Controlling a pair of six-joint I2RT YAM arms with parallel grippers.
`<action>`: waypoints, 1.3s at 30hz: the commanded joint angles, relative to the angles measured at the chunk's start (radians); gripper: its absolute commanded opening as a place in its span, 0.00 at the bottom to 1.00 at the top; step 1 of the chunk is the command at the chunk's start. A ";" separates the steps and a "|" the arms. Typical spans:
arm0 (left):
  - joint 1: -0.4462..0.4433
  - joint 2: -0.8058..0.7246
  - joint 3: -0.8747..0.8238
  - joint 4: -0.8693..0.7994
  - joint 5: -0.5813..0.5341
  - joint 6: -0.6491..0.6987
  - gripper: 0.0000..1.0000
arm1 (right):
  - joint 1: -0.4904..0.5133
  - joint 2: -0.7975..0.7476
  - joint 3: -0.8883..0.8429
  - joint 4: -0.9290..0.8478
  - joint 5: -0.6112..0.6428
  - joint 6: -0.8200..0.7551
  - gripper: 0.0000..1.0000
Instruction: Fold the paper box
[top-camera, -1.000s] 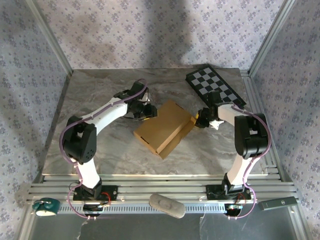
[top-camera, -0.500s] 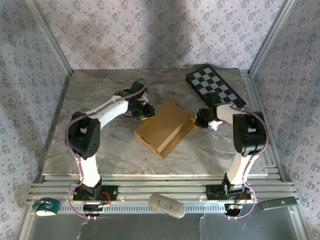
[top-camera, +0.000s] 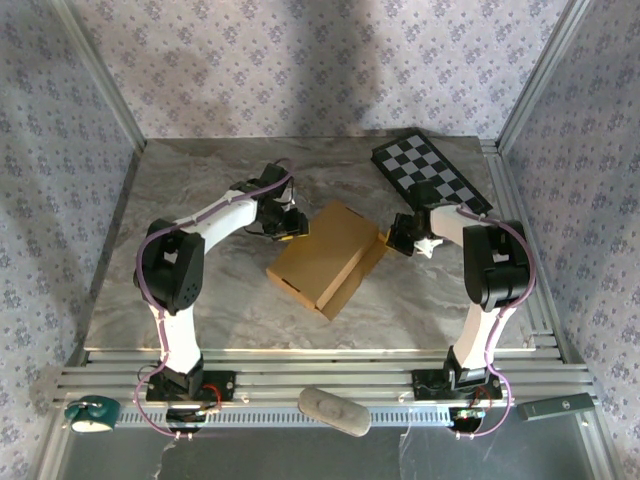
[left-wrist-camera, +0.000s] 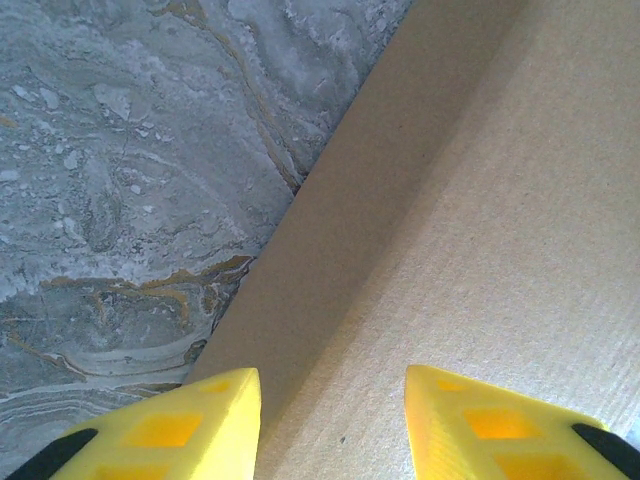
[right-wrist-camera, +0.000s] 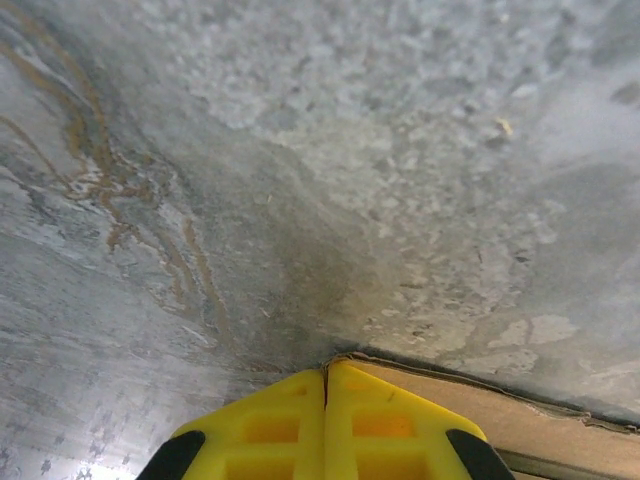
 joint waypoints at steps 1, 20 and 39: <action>-0.003 -0.010 0.020 -0.018 0.002 0.029 0.43 | 0.004 0.010 0.036 -0.063 0.030 0.022 0.00; -0.081 0.204 0.405 -0.235 0.052 0.337 0.58 | 0.005 0.056 0.126 -0.149 0.031 0.015 0.00; -0.201 0.183 0.253 -0.221 -0.052 0.402 0.54 | 0.012 0.120 0.336 -0.415 0.081 0.014 0.00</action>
